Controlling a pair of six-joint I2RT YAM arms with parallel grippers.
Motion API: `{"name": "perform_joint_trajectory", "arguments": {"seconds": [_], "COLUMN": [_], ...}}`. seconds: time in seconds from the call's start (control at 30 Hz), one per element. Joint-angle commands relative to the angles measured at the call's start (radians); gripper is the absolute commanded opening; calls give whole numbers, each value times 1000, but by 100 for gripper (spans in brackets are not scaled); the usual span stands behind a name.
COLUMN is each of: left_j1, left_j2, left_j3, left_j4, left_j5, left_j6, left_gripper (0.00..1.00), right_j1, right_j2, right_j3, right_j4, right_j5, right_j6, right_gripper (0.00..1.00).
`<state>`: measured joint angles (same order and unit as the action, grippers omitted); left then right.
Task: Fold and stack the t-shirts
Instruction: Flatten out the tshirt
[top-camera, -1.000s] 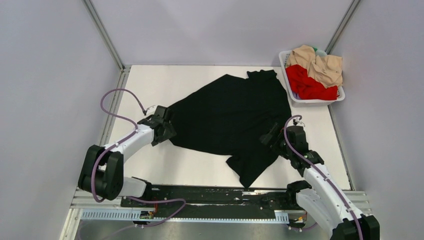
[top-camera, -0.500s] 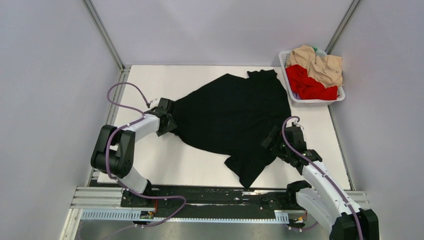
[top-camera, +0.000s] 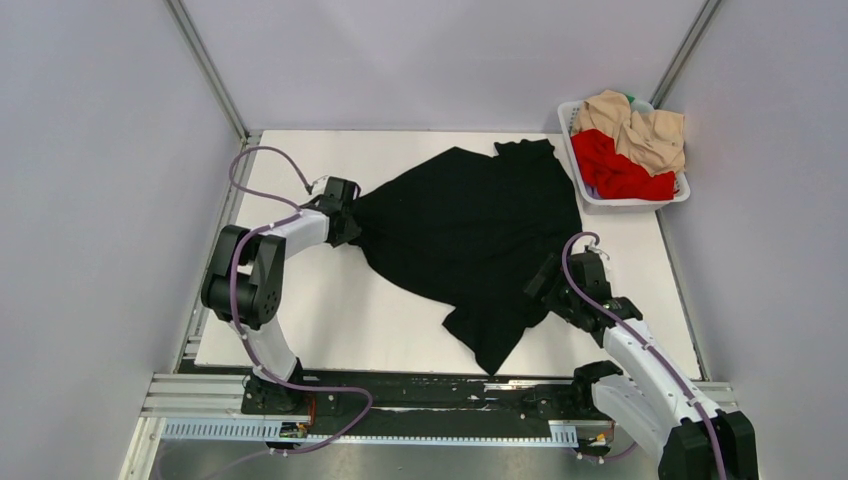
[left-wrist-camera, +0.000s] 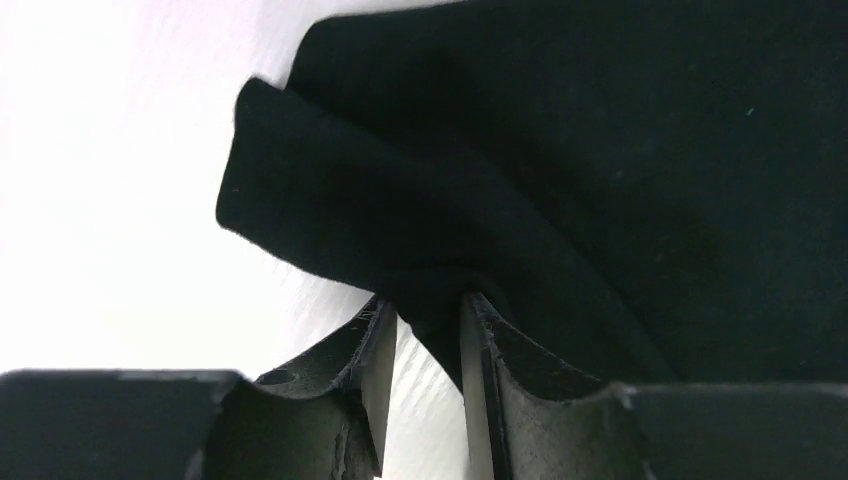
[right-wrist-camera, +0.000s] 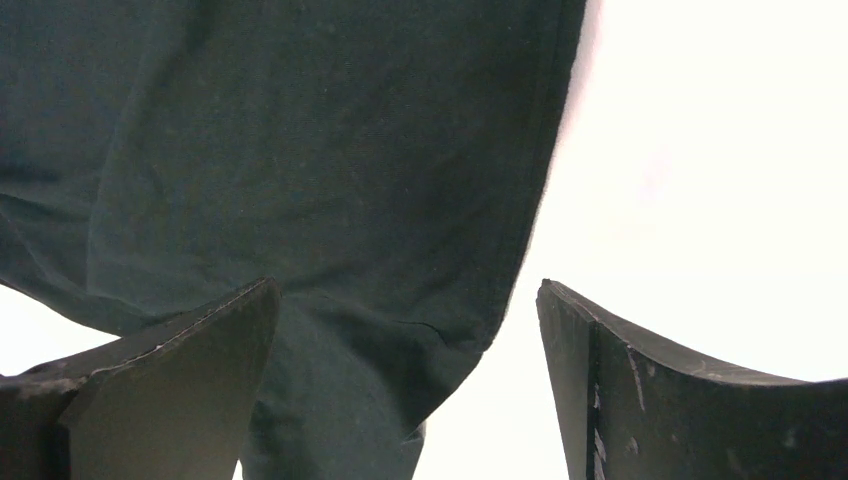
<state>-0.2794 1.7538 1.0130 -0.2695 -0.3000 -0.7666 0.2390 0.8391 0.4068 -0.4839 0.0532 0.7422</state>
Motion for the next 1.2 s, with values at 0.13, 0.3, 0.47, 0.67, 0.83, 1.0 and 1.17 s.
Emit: {"name": "perform_joint_trajectory", "arguments": {"seconds": [0.13,0.3,0.47,0.67,0.83,1.0,1.17], "left_j1": [3,3,0,-66,-105,-121,-114], "left_j2": [108,75,-121,-312,-395,-355,-428], "left_j3": [98,91,-26,-80,-74,-58,-60], "left_j4": [-17,-13,-119,-504,-798,-901,-861], "left_j5": [20,8,-3,-163,-202,-215,-216], "left_j6": [30,53,-6,-94,-141,-139,-175], "left_gripper": [7,0,0,0,0,70,100], "right_j1": [3,3,4,3,4,3,3], "right_j2": [2,10,21,45,73,93,77], "right_j3": [52,60,77,94,109,113,111], "right_j4": [-15,-15,-16,-19,-36,-44,-47], "right_j5": [50,65,33,13,-11,5,-7], "right_j6": [-18,-31,-78,-120,-133,-132,-132], "right_gripper": [100,100,100,100,100,100,100]}}
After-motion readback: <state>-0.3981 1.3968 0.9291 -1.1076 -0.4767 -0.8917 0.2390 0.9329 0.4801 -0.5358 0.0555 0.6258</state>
